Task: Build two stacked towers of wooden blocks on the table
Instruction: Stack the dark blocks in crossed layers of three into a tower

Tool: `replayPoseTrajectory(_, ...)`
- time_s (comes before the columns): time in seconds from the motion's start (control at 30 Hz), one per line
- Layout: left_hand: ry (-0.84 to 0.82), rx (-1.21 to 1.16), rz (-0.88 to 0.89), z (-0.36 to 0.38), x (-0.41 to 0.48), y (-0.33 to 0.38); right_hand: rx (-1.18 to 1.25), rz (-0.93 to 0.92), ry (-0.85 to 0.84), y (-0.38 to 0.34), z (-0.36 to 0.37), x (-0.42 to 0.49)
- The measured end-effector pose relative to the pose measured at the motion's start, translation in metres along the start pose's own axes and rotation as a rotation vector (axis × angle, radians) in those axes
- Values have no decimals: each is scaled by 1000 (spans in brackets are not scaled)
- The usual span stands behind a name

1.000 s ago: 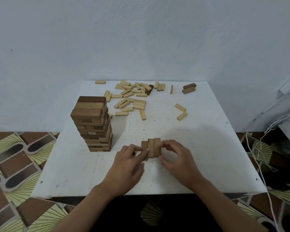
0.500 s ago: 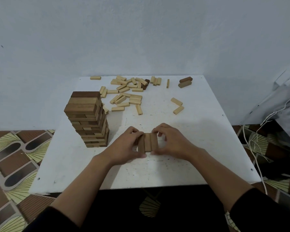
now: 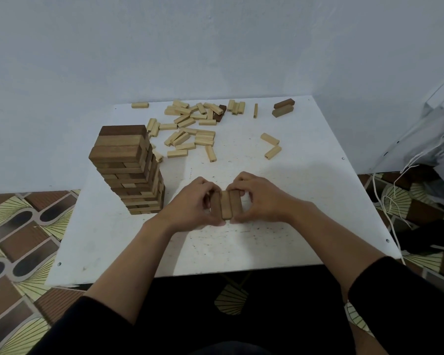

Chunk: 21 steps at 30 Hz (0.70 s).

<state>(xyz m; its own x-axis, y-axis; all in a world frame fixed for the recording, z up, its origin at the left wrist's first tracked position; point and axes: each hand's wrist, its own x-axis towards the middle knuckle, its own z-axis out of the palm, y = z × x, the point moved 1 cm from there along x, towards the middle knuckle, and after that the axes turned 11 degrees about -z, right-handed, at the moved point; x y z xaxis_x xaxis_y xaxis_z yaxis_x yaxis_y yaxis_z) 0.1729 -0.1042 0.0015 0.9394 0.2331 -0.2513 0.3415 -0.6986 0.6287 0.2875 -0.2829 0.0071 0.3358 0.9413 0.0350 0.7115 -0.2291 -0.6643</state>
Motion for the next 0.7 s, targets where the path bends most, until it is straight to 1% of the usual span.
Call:
replayPoseTrajectory(0.27,62,-12,-51,3,-1,2,5,-33,-5,1,2,0)
replayPoseTrajectory(0.43,55,-33,-42,3,-5,5,-9,-58,3,-2,2,-2)
replayPoseTrajectory(0.7,132,1,91,-19,-29,34,-22,-120,102,-30,-22,-21)
